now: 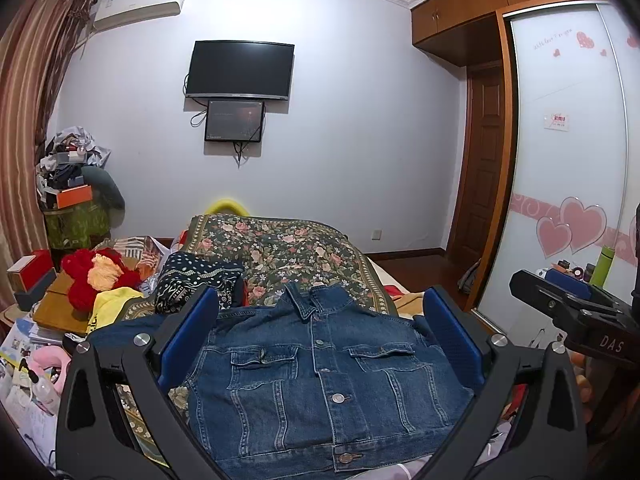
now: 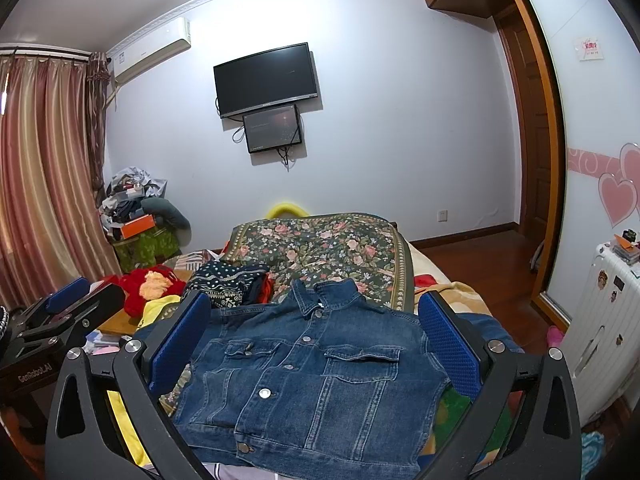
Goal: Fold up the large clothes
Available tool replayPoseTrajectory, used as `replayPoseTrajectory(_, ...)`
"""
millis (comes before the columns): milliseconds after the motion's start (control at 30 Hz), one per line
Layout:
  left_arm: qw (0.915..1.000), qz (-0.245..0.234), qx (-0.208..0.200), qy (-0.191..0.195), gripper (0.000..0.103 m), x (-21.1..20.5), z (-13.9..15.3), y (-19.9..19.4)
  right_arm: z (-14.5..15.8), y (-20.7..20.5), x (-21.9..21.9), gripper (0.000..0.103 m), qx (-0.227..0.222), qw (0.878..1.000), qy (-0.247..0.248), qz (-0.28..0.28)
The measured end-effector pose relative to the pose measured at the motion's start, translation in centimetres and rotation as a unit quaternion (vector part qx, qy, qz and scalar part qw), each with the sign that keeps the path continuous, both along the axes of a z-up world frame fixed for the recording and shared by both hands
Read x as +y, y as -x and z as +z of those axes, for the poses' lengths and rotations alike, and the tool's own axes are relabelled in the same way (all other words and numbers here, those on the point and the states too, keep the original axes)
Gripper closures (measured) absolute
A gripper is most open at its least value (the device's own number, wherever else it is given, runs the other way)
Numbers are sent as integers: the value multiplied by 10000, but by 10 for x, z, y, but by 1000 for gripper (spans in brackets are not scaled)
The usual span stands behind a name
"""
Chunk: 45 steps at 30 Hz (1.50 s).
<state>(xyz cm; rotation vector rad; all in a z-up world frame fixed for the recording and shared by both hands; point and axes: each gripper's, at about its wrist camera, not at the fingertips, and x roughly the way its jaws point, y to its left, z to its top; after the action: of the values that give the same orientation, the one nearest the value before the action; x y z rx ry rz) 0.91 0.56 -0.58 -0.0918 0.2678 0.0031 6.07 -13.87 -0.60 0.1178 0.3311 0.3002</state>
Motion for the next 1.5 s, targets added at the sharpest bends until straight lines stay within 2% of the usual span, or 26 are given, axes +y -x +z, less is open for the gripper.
replayPoseTrajectory(1500,9999,13,171,-15,0,2,-5,-6,-9,-3,8,0,122,9999,-31,43)
